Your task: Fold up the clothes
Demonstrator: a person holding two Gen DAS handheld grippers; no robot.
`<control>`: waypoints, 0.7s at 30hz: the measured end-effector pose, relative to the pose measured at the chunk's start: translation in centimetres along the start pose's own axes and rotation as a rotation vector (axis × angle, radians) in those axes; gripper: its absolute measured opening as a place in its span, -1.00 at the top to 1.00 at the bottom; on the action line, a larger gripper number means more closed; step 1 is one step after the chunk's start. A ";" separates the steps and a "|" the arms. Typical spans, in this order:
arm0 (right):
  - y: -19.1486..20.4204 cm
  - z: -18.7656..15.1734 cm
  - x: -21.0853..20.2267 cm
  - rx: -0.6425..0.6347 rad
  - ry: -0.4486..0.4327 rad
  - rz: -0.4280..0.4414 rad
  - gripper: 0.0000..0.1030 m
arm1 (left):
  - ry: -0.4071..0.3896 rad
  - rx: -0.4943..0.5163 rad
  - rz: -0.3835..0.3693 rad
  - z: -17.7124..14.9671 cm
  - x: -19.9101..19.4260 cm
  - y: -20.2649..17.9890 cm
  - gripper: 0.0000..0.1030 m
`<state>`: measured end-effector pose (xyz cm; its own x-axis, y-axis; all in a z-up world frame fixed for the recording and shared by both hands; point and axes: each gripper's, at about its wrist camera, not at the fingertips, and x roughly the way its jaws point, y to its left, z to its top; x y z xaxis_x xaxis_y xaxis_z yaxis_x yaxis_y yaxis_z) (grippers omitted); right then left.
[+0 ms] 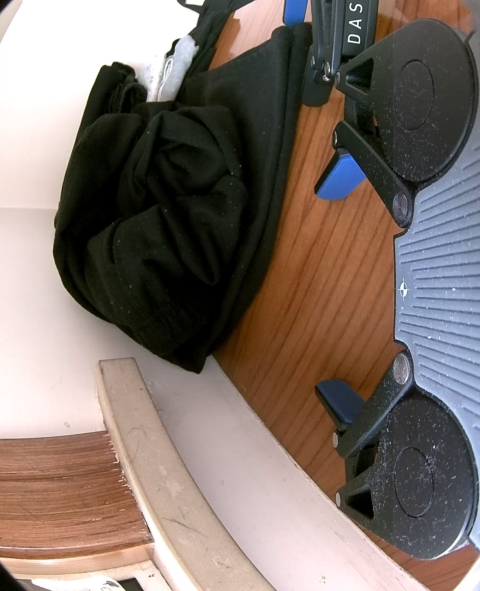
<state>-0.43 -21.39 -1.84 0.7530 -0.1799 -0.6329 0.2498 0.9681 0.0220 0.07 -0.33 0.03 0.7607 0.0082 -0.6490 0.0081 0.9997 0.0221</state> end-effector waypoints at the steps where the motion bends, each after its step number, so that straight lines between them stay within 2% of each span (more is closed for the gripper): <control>1: 0.0 0.0 0.0 0.000 0.000 0.000 -1.00 | 0.000 0.002 -0.003 0.0 0.0 0.0 -1.00; 21: 0.1 -0.1 0.3 0.002 0.000 -0.008 -1.00 | -0.004 -0.005 -0.005 -0.3 -0.4 0.2 -1.00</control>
<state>-0.29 -21.35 -2.11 0.7507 -0.1880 -0.6333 0.2573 0.9662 0.0182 -0.40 -0.15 0.06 0.7633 0.0034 -0.6460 0.0085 0.9998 0.0153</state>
